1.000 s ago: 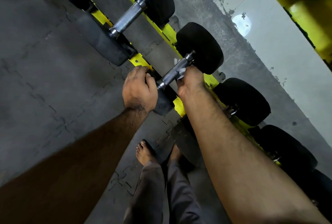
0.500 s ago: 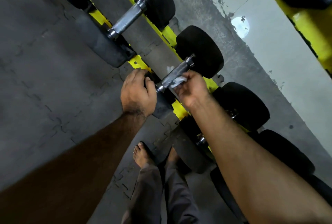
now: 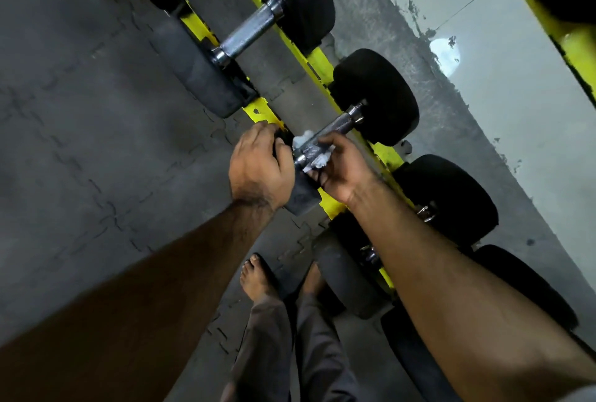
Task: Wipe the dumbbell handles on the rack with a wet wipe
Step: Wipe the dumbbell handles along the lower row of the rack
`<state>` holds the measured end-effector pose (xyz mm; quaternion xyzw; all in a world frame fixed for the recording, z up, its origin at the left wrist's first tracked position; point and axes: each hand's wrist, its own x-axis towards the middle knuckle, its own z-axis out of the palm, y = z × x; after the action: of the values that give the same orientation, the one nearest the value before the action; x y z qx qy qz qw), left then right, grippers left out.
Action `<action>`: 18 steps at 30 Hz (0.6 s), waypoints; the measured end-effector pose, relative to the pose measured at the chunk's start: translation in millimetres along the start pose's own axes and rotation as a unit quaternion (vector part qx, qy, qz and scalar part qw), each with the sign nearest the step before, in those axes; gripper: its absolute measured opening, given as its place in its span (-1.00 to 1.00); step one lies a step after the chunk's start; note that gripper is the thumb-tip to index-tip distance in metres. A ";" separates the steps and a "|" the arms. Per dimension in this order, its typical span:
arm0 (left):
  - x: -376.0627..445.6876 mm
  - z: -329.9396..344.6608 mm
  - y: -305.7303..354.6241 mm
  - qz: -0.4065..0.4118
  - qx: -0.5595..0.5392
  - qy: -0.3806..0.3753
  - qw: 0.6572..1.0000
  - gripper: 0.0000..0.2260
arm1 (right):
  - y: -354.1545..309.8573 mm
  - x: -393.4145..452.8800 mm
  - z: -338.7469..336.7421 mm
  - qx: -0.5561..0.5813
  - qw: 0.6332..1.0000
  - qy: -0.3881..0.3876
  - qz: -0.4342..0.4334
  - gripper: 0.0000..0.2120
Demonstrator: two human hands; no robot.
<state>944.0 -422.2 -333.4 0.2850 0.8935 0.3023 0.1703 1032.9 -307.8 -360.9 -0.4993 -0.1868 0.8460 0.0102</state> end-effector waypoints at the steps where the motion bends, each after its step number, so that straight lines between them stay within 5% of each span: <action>1: 0.1 0.1 -0.4 0.002 -0.001 0.002 1.000 -0.57 | -5.0 2.7 -2.5 0.012 1.000 -0.014 -0.001 -0.80; 4: 1.7 2.2 -2.2 -0.001 -0.001 0.001 1.000 -0.57 | -12.4 11.3 0.3 0.137 0.990 -0.012 -0.033 -0.93; 10: 1.0 0.8 0.3 -0.004 0.006 -0.002 1.000 -0.56 | -2.4 10.6 8.9 0.077 0.996 0.024 -0.022 -0.84; 13: -0.9 1.6 0.0 -0.002 0.009 0.004 1.000 -0.57 | -18.0 17.8 8.3 0.192 0.976 0.060 -0.088 -0.84; 18: -0.3 1.4 0.2 -0.002 0.006 0.005 1.000 -0.57 | 12.0 18.6 20.2 0.096 0.990 0.093 -0.036 -0.81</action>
<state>945.0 -421.7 -334.3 0.2826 0.8969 0.2977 0.1645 1008.4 -321.4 -371.8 -0.5659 -0.1204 0.8088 0.1057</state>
